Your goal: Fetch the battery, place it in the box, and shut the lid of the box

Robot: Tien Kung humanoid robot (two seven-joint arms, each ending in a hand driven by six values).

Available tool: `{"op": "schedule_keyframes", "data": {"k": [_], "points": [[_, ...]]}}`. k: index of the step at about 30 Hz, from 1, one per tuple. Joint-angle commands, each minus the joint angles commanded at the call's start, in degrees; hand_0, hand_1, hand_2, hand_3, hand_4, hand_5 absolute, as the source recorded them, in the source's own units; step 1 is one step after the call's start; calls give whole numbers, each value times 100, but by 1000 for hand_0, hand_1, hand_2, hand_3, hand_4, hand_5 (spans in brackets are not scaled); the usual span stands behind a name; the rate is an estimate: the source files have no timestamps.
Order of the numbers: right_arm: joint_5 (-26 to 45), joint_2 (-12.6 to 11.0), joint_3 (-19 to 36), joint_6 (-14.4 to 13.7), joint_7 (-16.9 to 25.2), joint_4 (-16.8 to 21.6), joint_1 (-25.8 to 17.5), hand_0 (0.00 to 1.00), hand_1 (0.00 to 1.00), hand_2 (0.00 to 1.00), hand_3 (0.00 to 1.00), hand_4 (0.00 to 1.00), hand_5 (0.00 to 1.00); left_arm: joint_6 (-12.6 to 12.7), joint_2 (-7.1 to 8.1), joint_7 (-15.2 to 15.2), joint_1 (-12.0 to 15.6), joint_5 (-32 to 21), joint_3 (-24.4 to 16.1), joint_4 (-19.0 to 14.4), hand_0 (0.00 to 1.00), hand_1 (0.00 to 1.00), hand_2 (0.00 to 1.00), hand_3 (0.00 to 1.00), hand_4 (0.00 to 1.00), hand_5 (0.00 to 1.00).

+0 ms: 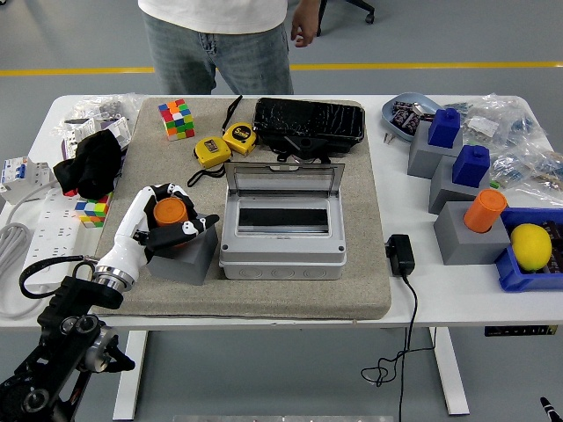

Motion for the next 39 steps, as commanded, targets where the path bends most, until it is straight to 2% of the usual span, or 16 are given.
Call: {"op": "schedule_keyframes", "data": {"k": [1, 2, 7, 8, 29, 37, 39], "points": [[-1, 1, 1, 1, -1, 1, 1, 672, 589, 602, 653, 998, 998, 26, -2, -5, -8, 0, 7, 11, 144, 190, 206, 193, 998, 2], [-2, 1, 2, 2, -1, 1, 1, 672, 589, 602, 654, 998, 998, 58, -3, -13, -15, -6, 15, 23, 102, 140, 158, 148, 998, 2], [-4, 3, 4, -1, -2, 1, 3, 672, 589, 602, 654, 998, 998, 199, -5, -50, -51, -50, 35, 65, 102, 140, 158, 148, 998, 2], [-2, 1, 2, -2, -2, 0, 5, 672, 589, 602, 653, 998, 998, 215, -6, -54, -62, -54, 37, 72, 80, 90, 122, 100, 998, 2], [13, -5, -28, 4, -4, -2, 8, 673, 589, 602, 653, 998, 998, 494, 0, -131, -161, -150, 88, 38, 76, 68, 109, 83, 998, 2], [22, -7, -42, 6, -7, -6, 2, 672, 588, 602, 653, 998, 998, 741, 65, -259, -289, -33, 86, 29, 75, 61, 101, 69, 998, 2], [19, -6, -43, 8, -11, -3, 3, 672, 588, 602, 654, 998, 998, 847, 83, -304, -328, -48, 70, 3, 47, 29, 76, 42, 998, 2]]}}
